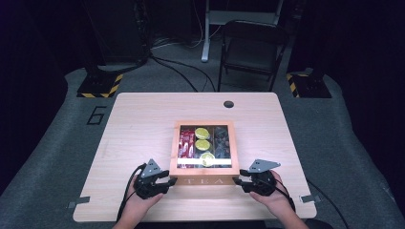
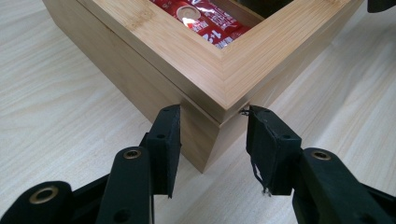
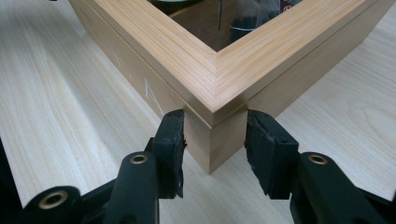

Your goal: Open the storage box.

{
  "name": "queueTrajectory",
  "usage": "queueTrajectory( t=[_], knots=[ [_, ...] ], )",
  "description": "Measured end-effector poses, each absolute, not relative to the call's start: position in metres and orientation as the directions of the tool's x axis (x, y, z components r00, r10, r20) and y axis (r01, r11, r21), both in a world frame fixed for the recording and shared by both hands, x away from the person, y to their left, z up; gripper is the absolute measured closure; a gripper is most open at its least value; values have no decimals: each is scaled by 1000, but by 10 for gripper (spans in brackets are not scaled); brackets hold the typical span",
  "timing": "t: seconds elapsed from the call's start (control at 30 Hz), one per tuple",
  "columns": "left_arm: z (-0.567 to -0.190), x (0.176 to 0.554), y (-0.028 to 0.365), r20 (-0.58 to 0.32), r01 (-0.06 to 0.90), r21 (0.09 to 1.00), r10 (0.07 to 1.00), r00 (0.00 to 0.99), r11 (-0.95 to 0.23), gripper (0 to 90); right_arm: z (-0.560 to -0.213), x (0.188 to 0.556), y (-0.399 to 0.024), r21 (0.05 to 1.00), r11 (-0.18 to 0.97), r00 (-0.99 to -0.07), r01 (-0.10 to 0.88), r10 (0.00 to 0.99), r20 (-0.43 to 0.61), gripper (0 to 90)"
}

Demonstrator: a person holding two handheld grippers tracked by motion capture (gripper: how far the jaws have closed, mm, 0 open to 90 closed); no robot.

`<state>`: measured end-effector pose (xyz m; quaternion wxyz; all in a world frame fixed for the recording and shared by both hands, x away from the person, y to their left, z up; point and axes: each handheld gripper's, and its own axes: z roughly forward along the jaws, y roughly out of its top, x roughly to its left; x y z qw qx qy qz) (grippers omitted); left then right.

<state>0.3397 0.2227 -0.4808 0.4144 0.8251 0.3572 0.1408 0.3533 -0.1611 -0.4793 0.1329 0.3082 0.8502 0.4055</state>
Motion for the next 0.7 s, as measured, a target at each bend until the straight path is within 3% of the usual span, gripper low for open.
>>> queueTrajectory(
  t=[0.17, 0.4, 0.57, 0.7],
  knots=[
    [-473, 337, 223, -63, 455, 806, 709, 702, -379, 578, -473, 350, -162, 811, 432, -764, 396, 644, 30, 604],
    [-470, 337, 220, -52, 446, 811, 713, 700, -378, 574, -471, 349, -160, 821, 421, -753, 384, 657, 15, 589],
    [-462, 337, 216, -22, 424, 826, 732, 681, -370, 532, -465, 350, -161, 838, 405, -754, 365, 657, 11, 563],
    [-451, 339, 216, -54, 435, 838, 744, 666, -329, 517, -455, 352, -159, 845, 389, -739, 367, 674, 11, 551]
  ],
)
